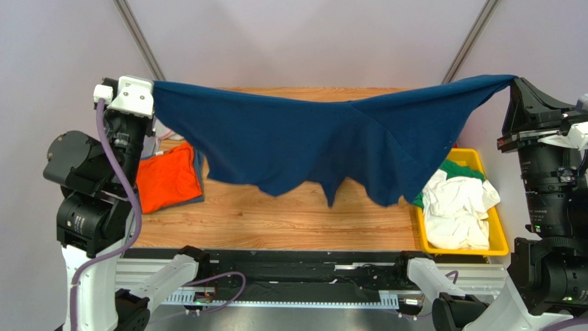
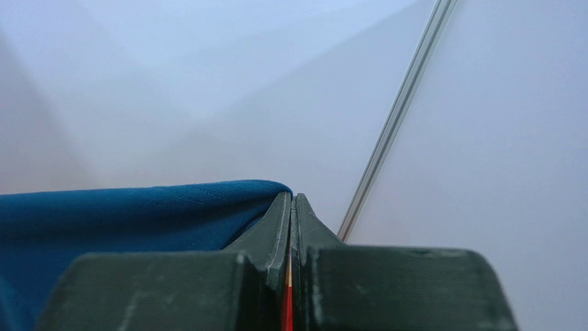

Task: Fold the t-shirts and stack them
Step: Flatten the tshirt out

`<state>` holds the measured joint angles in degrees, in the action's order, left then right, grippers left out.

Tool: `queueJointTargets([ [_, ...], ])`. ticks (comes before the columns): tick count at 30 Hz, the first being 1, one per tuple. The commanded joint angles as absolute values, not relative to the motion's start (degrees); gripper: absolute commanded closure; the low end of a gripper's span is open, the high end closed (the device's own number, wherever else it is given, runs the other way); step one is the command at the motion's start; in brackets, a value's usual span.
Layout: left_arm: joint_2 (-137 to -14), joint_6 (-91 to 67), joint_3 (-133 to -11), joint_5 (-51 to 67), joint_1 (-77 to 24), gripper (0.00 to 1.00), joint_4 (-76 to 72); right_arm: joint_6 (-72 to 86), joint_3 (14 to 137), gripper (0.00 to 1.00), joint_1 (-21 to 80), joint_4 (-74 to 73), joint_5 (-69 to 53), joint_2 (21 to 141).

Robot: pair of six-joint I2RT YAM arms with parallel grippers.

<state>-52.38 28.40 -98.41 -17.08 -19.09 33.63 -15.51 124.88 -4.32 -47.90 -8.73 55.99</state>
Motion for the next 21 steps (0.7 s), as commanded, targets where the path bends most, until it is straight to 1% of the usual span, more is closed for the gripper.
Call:
queueJointTargets([
  [1,-55.6,29.1,-98.0,-21.1,-19.0,1.00,29.2,-14.0,125.2,1.00,-4.5,-45.9,-4.2,60.3],
  [5,-60.9,30.0,-97.6,-22.4,-19.0,1.00,24.3,-14.1,122.2,1.00,-4.5,-43.0,-2.8,63.1],
  [9,-71.3,30.1,-100.6,-24.0,-18.5,1.00,20.3,-14.2,120.9,1.00,-4.5,-39.8,-1.6,68.5],
  [12,-81.2,29.6,-107.6,-24.7,-17.2,1.00,19.2,-14.4,124.0,1.00,-4.5,-38.2,-0.7,75.4],
  [13,-83.9,29.7,-112.7,-25.1,-16.9,1.00,19.1,-14.5,125.1,1.00,-4.5,-37.0,-0.5,79.2],
  [14,-89.1,29.5,-115.5,-25.5,-16.0,1.00,19.2,-14.5,128.0,1.00,-4.5,-36.7,-0.3,81.3],
  [15,-91.6,29.1,-118.6,-25.4,-15.6,1.00,19.7,-14.4,130.4,1.00,-4.5,-36.6,-0.1,83.3],
  [16,-93.9,29.0,-124.7,-25.7,-15.1,1.00,20.2,-14.1,132.7,1.00,-4.5,-36.6,-0.1,87.9],
  [17,-98.1,28.9,-127.8,-25.9,-14.3,1.00,20.5,-13.9,135.0,1.00,-4.5,-36.7,-0.1,89.8],
  [18,-100.2,29.0,-131.0,-26.4,-14.1,1.00,20.7,-13.6,139.8,1.00,-4.5,-36.7,1.7,91.8],
  [19,-102.0,29.0,-137.0,-26.8,-13.8,1.00,21.4,-13.3,141.7,1.00,-4.5,-36.7,2.2,93.3],
  [21,-105.9,29.0,-142.2,-27.6,-13.0,1.00,22.0,-12.7,145.7,1.00,-4.5,-35.4,3.0,96.2],
])
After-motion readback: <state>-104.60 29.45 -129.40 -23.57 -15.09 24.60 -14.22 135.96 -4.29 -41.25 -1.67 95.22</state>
